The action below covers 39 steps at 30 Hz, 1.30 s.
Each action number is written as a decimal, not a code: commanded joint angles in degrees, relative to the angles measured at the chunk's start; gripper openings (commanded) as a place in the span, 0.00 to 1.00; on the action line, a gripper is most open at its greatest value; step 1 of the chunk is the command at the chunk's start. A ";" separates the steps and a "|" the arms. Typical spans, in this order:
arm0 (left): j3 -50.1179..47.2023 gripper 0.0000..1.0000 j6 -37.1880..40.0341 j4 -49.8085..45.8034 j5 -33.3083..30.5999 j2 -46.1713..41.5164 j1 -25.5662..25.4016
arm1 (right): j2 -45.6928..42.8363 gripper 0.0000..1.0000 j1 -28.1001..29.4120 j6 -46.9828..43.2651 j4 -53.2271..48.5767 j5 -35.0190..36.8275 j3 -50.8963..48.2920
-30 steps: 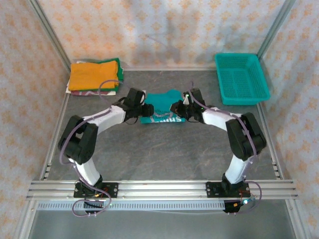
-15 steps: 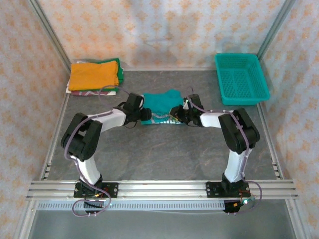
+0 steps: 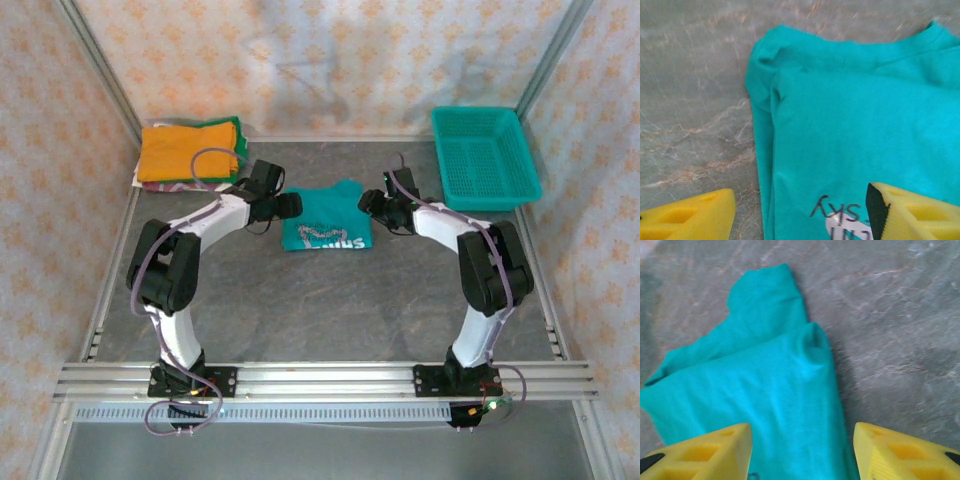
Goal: Fold and stack the t-shirts
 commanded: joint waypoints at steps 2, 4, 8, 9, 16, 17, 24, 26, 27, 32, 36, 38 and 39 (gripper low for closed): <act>1.61 0.70 1.23 -2.00 1.79 3.76 -0.32 | 3.66 0.56 -0.34 -2.13 -2.99 -0.90 2.22; 1.50 0.70 1.29 -1.11 2.03 4.62 -0.57 | 4.08 0.56 -0.19 -2.00 -1.24 -1.89 1.56; 2.20 0.69 0.87 0.65 4.35 7.34 -0.90 | 5.65 0.55 -0.06 -1.47 2.00 -5.55 0.76; 2.43 0.68 0.91 1.01 4.87 7.99 -1.07 | 6.03 0.55 0.04 -1.25 2.08 -5.85 0.74; 4.06 0.59 -0.53 3.69 7.23 11.62 -3.07 | 7.09 0.52 0.02 -0.46 3.68 -6.21 -0.62; 4.22 0.58 -0.72 4.17 7.66 11.93 -3.46 | 7.12 0.52 0.07 -0.24 4.12 -6.30 -0.93; 5.05 0.43 -1.88 6.72 9.04 13.97 -4.19 | 7.09 0.51 0.06 1.07 7.57 -8.05 -2.56; 5.20 0.36 -2.03 7.57 9.23 14.31 -4.42 | 7.23 0.51 0.00 1.46 8.37 -8.52 -2.78; 5.38 0.32 -2.07 7.79 9.45 14.41 -4.53 | 7.29 0.51 0.01 1.60 8.75 -8.87 -2.78; 5.82 0.13 -2.66 9.65 10.95 15.01 -4.64 | 7.63 0.50 0.03 2.00 9.86 -9.39 -2.78; 6.27 0.00 -2.22 9.53 11.16 15.31 -4.51 | 7.48 0.49 0.06 2.09 10.18 -9.47 -2.78; 6.21 0.00 -1.43 8.67 9.96 14.82 -4.23 | 6.84 0.49 -0.05 1.76 9.77 -9.62 -2.71; 6.00 0.00 -1.20 8.35 9.51 14.40 -3.75 | 6.16 0.49 -0.01 1.36 9.04 -9.49 -2.70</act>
